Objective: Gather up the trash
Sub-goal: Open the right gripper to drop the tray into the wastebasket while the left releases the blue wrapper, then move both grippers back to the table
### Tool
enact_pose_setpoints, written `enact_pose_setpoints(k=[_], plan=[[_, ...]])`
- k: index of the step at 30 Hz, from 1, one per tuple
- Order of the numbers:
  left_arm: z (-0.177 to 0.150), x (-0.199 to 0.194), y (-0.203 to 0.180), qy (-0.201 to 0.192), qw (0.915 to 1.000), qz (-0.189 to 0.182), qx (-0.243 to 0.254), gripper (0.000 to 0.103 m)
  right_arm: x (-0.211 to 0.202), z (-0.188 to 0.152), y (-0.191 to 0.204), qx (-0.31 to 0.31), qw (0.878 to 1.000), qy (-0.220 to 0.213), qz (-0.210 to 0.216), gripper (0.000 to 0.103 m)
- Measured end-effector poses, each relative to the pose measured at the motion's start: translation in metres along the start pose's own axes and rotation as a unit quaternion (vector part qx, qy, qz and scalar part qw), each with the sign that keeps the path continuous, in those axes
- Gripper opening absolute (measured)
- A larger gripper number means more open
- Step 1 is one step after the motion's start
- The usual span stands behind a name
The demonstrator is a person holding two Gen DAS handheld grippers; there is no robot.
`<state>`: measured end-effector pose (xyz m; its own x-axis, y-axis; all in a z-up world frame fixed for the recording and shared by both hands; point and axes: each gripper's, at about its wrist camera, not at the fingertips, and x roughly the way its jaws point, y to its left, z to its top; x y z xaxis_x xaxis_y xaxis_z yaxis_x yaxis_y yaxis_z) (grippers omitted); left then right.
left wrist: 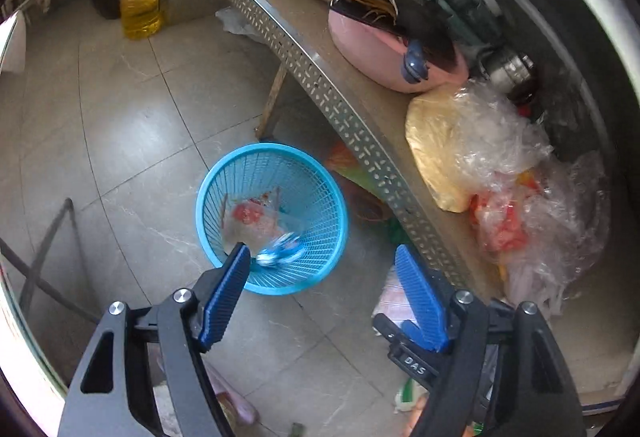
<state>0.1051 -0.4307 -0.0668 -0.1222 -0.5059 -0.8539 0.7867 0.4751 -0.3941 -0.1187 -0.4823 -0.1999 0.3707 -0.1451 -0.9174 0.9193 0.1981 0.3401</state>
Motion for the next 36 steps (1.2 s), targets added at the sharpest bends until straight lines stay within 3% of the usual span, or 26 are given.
enact_pose_setpoints(k=[8, 17, 26, 36], plan=[[-0.016, -0.055, 0.013, -0.04, 0.9992, 0.001, -0.006, 0.076, -0.006, -0.014, 0.026, -0.045, 0.999, 0.002, 0.004, 0.065], [-0.043, -0.126, 0.023, -0.089, 0.996, 0.009, 0.004, 0.076, -0.048, -0.024, 0.076, -0.122, 0.991, -0.049, 0.027, 0.068], [-0.077, -0.2, 0.055, -0.156, 0.987, 0.04, -0.007, 0.08, -0.099, -0.033, 0.132, -0.203, 0.972, -0.083, 0.085, 0.082], [-0.112, -0.254, 0.096, -0.198, 0.9777, 0.063, -0.034, 0.081, -0.132, -0.053, 0.187, -0.273, 0.949, -0.077, 0.138, 0.083]])
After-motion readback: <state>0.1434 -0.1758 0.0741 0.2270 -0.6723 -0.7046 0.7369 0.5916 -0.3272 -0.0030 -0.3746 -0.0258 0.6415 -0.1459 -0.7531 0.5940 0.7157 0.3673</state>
